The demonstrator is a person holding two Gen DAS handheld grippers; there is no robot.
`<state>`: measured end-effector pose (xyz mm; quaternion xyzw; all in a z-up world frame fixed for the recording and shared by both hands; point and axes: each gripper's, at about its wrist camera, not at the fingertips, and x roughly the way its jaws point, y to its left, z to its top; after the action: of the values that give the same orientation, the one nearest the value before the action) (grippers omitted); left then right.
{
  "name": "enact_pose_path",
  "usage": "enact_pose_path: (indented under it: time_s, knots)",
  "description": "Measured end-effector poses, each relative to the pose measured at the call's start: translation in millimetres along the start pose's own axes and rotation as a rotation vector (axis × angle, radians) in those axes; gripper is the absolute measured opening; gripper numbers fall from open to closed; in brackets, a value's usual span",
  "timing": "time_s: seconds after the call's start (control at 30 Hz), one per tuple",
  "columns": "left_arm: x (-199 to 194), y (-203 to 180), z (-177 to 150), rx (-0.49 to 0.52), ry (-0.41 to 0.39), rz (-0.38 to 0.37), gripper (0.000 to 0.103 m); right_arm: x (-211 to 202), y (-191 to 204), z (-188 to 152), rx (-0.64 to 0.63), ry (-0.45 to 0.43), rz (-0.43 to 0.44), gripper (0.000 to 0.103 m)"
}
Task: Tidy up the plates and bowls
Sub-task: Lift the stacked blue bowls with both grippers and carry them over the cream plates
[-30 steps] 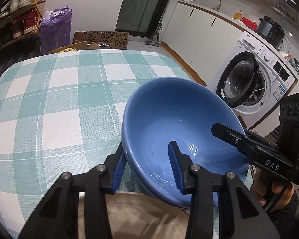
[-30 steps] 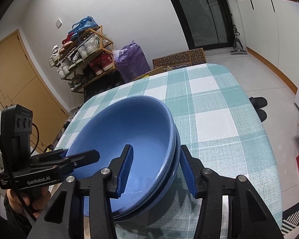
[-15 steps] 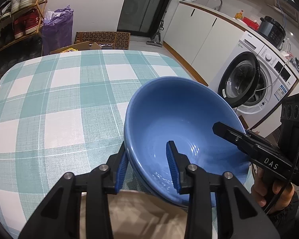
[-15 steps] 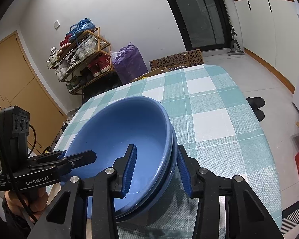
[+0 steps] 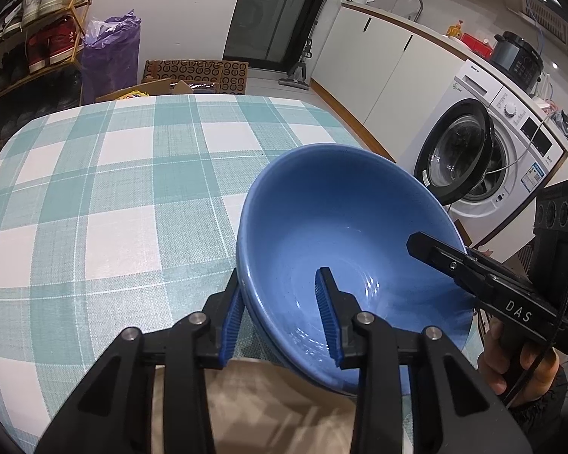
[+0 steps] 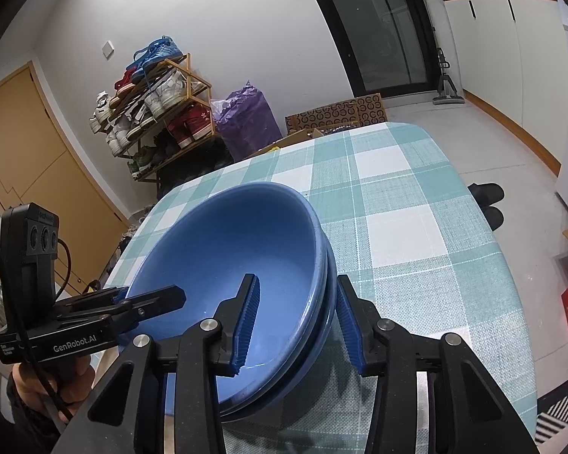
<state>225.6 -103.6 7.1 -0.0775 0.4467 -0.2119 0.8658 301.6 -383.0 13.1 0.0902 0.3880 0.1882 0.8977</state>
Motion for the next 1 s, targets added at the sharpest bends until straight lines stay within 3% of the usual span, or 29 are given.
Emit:
enact_pose_path:
  time_s: [0.2, 0.37, 1.0]
  knots:
    - [0.2, -1.3, 0.2, 0.005, -0.005, 0.003, 0.035, -1.1, -3.2, -1.3, 0.027, 0.006, 0.006, 0.041]
    - [0.7, 0.1, 0.1, -0.007, -0.002, 0.010, 0.034, -0.9, -4.2, -2.0, 0.023, 0.008, -0.001, 0.032]
    - [-4.1, -6.6, 2.3, 0.005, -0.009, 0.019, 0.034, -4.1, -1.4, -0.8, 0.039, 0.009, -0.024, 0.031]
